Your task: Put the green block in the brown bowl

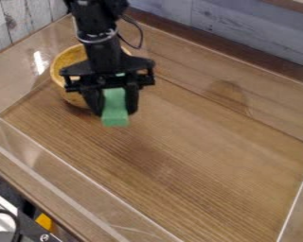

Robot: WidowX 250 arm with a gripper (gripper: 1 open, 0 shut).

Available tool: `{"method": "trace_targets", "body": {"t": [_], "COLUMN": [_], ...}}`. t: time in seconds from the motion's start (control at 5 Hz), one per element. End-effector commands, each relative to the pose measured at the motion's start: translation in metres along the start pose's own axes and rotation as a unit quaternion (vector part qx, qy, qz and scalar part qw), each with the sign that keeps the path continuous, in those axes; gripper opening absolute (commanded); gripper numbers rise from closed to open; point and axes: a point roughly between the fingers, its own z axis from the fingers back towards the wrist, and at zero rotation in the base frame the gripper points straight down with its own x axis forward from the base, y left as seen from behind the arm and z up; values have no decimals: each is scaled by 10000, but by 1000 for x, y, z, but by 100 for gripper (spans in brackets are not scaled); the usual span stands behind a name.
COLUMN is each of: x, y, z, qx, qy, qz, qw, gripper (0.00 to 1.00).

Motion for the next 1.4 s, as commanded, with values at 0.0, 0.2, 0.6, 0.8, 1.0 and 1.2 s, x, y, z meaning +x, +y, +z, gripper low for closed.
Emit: {"method": "trace_targets", "body": {"t": [0.0,0.2,0.6,0.8,1.0,1.2], "x": [21,29,62,66,71,69], "y": [-1,-1,0,6,10,9], "z": [9,8,31,33,32,31], "qx": [-105,-136,-161,-177,-189,-221], "qy": [-354,-478,-744,-815,-880,-912], "qz": [156,285,820,1017,1200,1172], "qw": [9992,9984,9937,9913,9887,9887], "gripper": [0,0,0,0,0,0]}}
